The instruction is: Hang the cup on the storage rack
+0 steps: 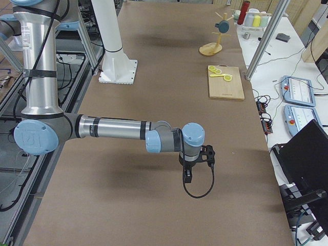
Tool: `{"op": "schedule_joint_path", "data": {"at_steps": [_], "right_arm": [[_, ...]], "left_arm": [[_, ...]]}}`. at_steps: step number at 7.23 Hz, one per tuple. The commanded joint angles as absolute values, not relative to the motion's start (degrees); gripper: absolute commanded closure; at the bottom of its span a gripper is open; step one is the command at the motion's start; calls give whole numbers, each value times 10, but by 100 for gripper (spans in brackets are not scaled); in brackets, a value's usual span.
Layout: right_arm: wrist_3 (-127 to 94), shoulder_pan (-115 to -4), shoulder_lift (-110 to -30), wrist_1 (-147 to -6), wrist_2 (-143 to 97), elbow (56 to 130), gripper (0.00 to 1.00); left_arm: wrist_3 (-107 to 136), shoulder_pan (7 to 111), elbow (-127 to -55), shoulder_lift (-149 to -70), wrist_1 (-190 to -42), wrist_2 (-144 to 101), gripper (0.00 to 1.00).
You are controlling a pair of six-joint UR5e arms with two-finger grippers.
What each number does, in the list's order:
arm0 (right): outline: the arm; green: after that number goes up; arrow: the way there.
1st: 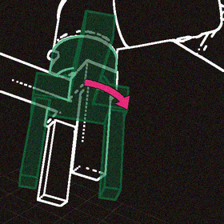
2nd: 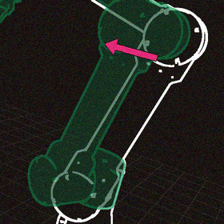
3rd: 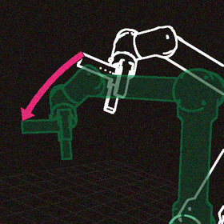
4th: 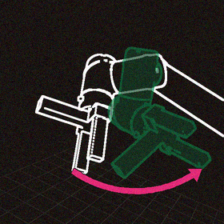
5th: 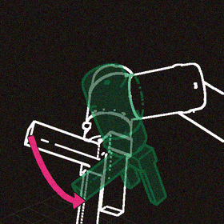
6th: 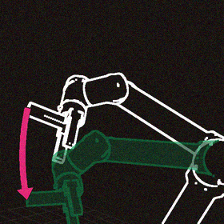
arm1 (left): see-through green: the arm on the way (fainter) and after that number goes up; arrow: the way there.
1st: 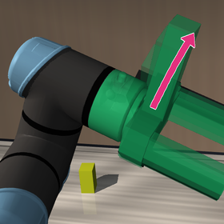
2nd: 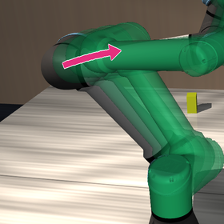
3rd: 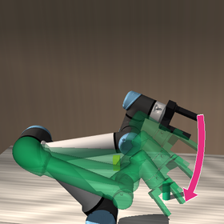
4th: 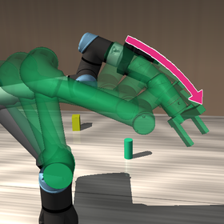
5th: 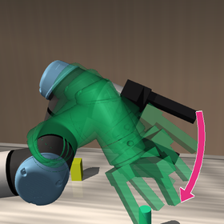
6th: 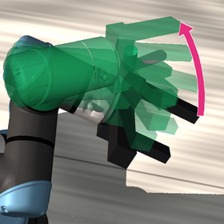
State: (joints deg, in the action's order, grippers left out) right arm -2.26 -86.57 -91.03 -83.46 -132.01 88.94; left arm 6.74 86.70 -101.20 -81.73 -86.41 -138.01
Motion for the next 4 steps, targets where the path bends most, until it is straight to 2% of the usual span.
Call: {"op": "schedule_joint_path", "data": {"at_steps": [1, 4], "right_arm": [[-23, -866, -911, -834, -1323, 889, 0], [-29, -873, -922, -834, -1320, 887, 0]], "left_arm": [[67, 870, -1019, -803, -850, -1379, 2], [69, 874, -1006, -799, -888, -1387, 2]]}}
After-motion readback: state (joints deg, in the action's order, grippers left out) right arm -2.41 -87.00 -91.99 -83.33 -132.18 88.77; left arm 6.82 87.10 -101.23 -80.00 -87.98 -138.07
